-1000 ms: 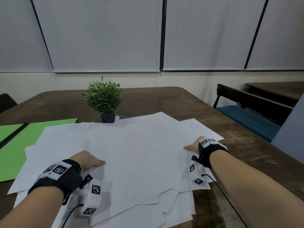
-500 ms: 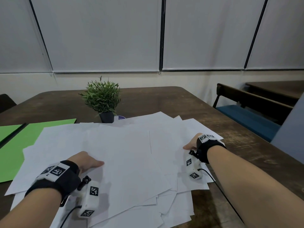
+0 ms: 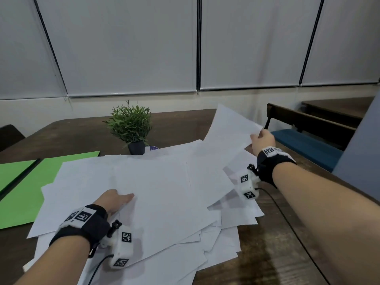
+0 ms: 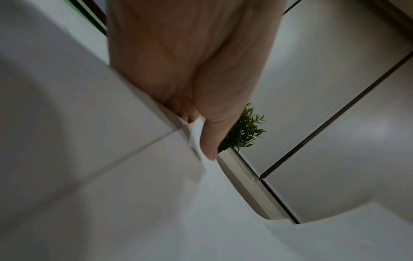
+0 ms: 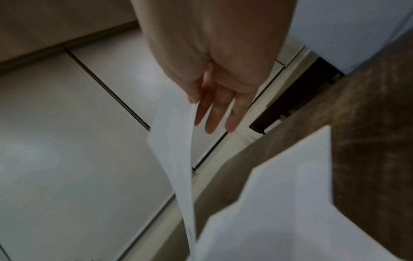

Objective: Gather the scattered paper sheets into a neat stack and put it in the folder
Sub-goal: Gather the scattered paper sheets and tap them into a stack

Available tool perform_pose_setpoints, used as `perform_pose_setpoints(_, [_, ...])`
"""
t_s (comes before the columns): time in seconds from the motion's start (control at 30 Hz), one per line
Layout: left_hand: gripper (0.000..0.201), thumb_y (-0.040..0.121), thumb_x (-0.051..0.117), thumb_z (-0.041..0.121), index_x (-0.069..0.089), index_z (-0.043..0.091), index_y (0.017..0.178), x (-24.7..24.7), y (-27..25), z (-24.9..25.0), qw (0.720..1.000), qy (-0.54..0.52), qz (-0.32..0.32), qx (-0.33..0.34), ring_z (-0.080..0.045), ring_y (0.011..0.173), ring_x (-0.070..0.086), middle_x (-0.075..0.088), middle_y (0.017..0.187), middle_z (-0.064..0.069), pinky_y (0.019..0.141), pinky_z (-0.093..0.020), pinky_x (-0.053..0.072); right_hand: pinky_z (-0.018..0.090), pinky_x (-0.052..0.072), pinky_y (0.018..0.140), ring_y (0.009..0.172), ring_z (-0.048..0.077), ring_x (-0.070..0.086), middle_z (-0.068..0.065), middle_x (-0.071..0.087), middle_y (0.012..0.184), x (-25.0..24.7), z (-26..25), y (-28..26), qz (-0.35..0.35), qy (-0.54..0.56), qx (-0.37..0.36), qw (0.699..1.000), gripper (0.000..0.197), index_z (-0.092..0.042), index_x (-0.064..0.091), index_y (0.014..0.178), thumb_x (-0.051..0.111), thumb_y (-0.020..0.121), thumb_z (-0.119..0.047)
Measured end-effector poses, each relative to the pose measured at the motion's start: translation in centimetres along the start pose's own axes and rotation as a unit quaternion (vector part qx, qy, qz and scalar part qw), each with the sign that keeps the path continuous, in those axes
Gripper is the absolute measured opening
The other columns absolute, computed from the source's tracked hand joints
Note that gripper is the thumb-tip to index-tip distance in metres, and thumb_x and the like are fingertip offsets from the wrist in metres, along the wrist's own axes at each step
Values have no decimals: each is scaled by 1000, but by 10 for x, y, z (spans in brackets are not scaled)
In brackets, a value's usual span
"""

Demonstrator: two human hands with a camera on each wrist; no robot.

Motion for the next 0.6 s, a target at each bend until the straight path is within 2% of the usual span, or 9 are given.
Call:
perform_pose_setpoints(0.1, [22, 89, 64, 22, 59, 1, 93, 0, -10, 3, 1000, 3, -3, 25, -31, 90, 62, 65, 100, -17, 85, -36, 51, 26, 37, 73, 85, 23, 53, 5, 56, 85, -23, -45, -2, 51, 11, -57, 997, 12, -9, 56, 102, 46, 98, -15])
perform_pose_setpoints(0.2, [18, 90, 60, 15, 59, -1, 99, 0, -18, 4, 999, -2, -3, 34, -35, 96, 62, 66, 102, -19, 87, -39, 50, 42, 53, 76, 80, 33, 61, 7, 57, 80, -40, -88, 0, 80, 36, -78, 993, 13, -12, 56, 91, 49, 93, -23])
perform_pose_setpoints(0.27, [23, 92, 56, 12, 57, -3, 109, -1, -19, 4, 999, 4, -4, 34, -36, 103, 60, 63, 109, -20, 91, -39, 49, 51, 57, 70, 79, 36, 64, 6, 58, 79, -47, -114, 6, 91, 49, -106, 989, 12, -14, 55, 86, 51, 89, -25])
perform_pose_setpoints(0.3, [27, 92, 55, 10, 55, -4, 115, 0, -18, 3, 1000, -2, -7, 31, -37, 107, 59, 62, 114, -22, 94, -41, 48, 44, 59, 69, 79, 35, 63, 7, 59, 82, -51, -129, 2, 92, 54, -126, 986, 13, -11, 57, 88, 51, 91, -23])
perform_pose_setpoints(0.33, [33, 92, 54, 9, 52, -4, 122, 1, -14, 1, 1000, -17, -11, 24, -38, 111, 58, 59, 120, -24, 96, -43, 48, 27, 58, 65, 79, 32, 62, 7, 59, 86, -54, -143, -3, 93, 58, -149, 983, 16, -7, 59, 94, 51, 93, -20])
perform_pose_setpoints(0.37, [38, 92, 53, 8, 48, -4, 128, 2, -12, -1, 999, -25, -13, 22, -39, 114, 56, 56, 125, -26, 98, -45, 48, 9, 48, 55, 79, 26, 59, 7, 59, 89, -57, -155, -3, 94, 55, -170, 979, 20, -3, 61, 101, 50, 96, -19])
perform_pose_setpoints(0.4, [41, 92, 53, 7, 46, -4, 131, 2, -10, -2, 999, -26, -16, 20, -39, 117, 55, 54, 128, -26, 98, -46, 47, 6, 39, 46, 80, 23, 57, 8, 59, 91, -60, -165, -1, 102, 49, -190, 975, 23, 0, 60, 104, 49, 98, -19])
perform_pose_setpoints(0.5, [40, 93, 50, 3, 45, -6, 131, 2, -11, 0, 999, -28, -21, 14, -40, 118, 53, 53, 130, -27, 98, -42, 47, 17, 33, 54, 85, 26, 59, 16, 65, 100, -68, -188, -2, 122, 51, -224, 965, 27, 1, 61, 106, 48, 98, -21])
perform_pose_setpoints(0.6, [41, 96, 45, 2, 41, -9, 135, 2, -14, 4, 999, -46, -22, 8, -40, 125, 48, 46, 136, -28, 99, -39, 43, 31, 41, 65, 87, 33, 61, 21, 67, 103, -69, -202, 0, 108, 82, -214, 967, 28, 3, 61, 104, 50, 94, -20])
Point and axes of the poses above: each hand's wrist, its own y-axis towards the middle knuckle, its own x-axis out of the palm, z = x × y, the point moved 6 cm from there along y, towards the middle knuckle
